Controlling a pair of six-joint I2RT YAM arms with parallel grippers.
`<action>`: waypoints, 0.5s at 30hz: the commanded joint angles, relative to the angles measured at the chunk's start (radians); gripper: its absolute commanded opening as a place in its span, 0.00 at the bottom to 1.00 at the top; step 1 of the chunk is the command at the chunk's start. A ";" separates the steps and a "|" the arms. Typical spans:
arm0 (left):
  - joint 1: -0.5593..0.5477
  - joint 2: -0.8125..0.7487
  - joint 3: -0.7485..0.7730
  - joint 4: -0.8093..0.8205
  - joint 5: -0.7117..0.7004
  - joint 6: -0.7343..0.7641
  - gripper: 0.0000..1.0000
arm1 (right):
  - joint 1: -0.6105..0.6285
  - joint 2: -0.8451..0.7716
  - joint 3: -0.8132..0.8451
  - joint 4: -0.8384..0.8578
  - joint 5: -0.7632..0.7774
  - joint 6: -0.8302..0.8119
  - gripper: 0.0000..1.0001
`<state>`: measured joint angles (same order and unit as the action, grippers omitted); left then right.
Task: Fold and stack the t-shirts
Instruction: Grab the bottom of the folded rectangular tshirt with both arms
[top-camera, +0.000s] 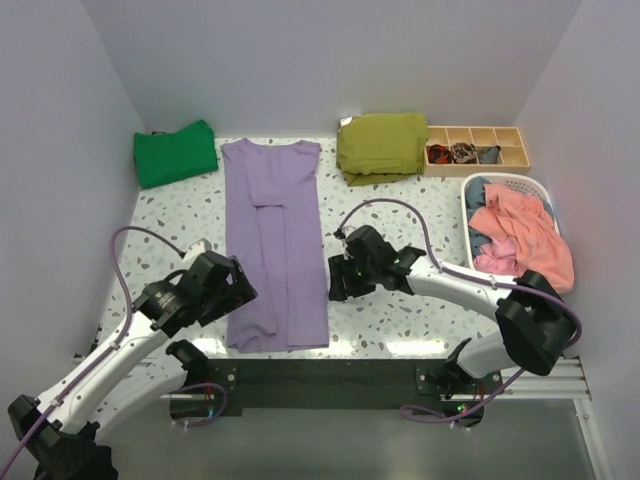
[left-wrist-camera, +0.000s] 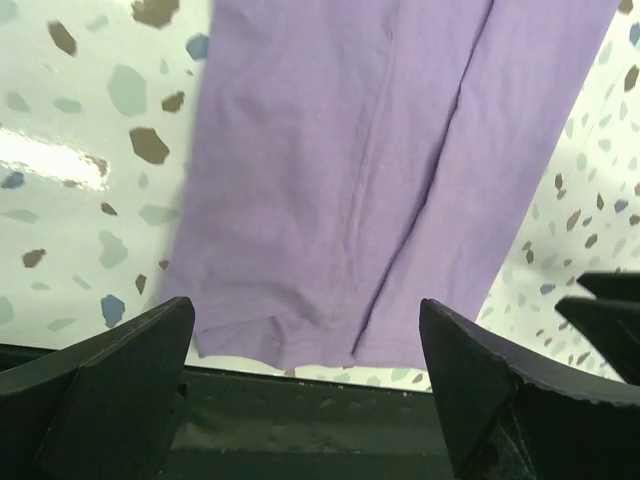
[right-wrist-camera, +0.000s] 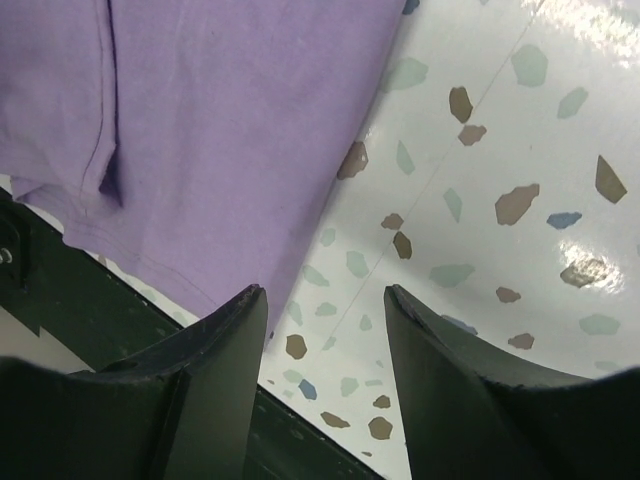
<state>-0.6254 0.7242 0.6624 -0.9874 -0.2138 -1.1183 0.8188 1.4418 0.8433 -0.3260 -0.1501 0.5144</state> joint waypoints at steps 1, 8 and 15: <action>-0.005 0.059 0.028 -0.091 -0.105 -0.015 1.00 | 0.002 -0.057 -0.061 0.050 -0.057 0.101 0.55; -0.005 0.104 -0.078 0.023 0.025 -0.006 0.92 | 0.003 -0.050 -0.170 0.166 -0.210 0.206 0.54; -0.007 0.109 -0.119 0.024 0.065 0.003 0.98 | 0.031 -0.069 -0.200 0.142 -0.186 0.243 0.55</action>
<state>-0.6254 0.8349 0.5442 -0.9894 -0.1699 -1.1156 0.8272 1.4052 0.6579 -0.2131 -0.3183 0.7055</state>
